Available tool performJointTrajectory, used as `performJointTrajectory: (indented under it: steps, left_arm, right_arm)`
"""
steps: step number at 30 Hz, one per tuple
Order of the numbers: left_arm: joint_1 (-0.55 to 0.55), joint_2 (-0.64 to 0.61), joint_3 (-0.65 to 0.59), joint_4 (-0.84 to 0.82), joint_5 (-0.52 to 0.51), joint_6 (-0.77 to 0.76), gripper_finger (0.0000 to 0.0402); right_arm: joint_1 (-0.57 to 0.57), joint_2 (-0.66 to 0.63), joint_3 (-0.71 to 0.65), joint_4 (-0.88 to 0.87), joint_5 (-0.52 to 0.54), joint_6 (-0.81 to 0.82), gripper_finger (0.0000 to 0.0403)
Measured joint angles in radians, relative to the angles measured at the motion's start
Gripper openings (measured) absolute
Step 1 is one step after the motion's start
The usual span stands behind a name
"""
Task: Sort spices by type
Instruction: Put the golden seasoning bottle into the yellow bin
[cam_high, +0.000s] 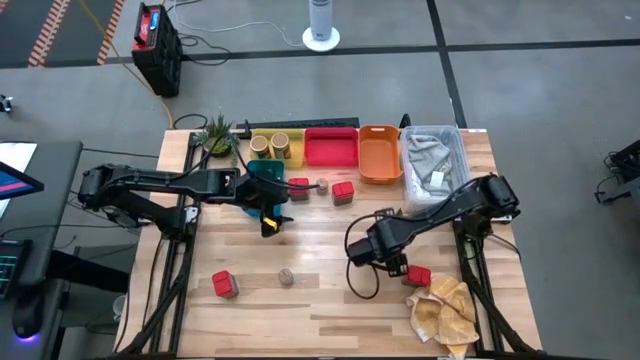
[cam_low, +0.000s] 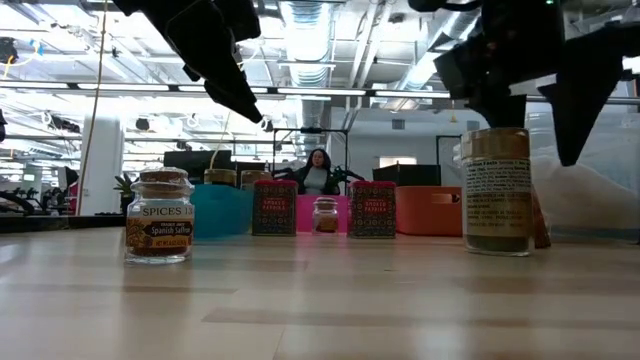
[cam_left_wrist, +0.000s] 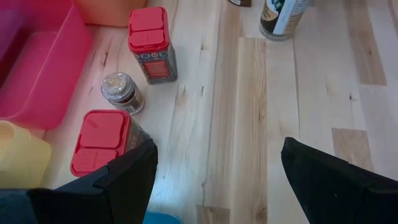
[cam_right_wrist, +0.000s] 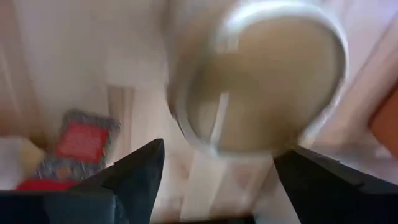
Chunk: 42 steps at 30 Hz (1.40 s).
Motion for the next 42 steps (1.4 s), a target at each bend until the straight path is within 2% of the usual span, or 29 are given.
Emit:
performJointTrajectory:
  steps: [10, 16, 20, 25, 28, 31, 33, 38, 42]
  left_arm:
    - [0.0, 0.0, 0.0, 0.002, 0.0, 0.0, 0.0327]
    - [0.0, 0.0, 0.0, 0.001, 0.0, 0.0, 0.0327]
    - [0.0, 0.0, 0.0, 0.001, 0.029, 0.0, 0.0327]
    - [-0.03, 0.012, 0.0, 0.022, 0.064, -0.033, 0.0327]
    - [-0.078, 0.039, 0.0, 0.093, 0.066, -0.056, 0.0327]
    - [-0.134, 0.08, 0.0, 0.205, 0.065, -0.06, 0.0327]
    - [-0.165, 0.114, 0.003, 0.252, 0.064, -0.064, 0.0327]
    - [-0.208, 0.201, 0.091, 0.244, 0.055, -0.084, 0.0327]
    - [-0.231, 0.268, 0.166, 0.239, 0.013, -0.061, 0.0327]
  right_arm:
    - [0.0, 0.0, -0.004, 0.243, 0.004, -0.082, 0.0303]
    - [-0.001, 0.0, -0.004, 0.408, 0.085, -0.156, 0.0303]
    - [-0.003, 0.0, -0.004, 0.507, 0.102, -0.208, 0.0303]
    - [-0.021, 0.0, -0.004, 0.46, 0.103, -0.19, 0.0303]
    - [-0.047, 0.0, -0.006, 0.377, 0.105, -0.14, 0.0303]
    - [-0.077, -0.012, -0.043, 0.372, 0.105, -0.114, 0.0303]
    - [-0.092, -0.039, -0.082, 0.388, 0.105, -0.1, 0.0303]
    - [-0.124, -0.194, -0.204, 0.493, 0.117, -0.043, 0.0303]
    - [-0.127, -0.352, -0.283, 0.594, 0.232, -0.011, 0.0303]
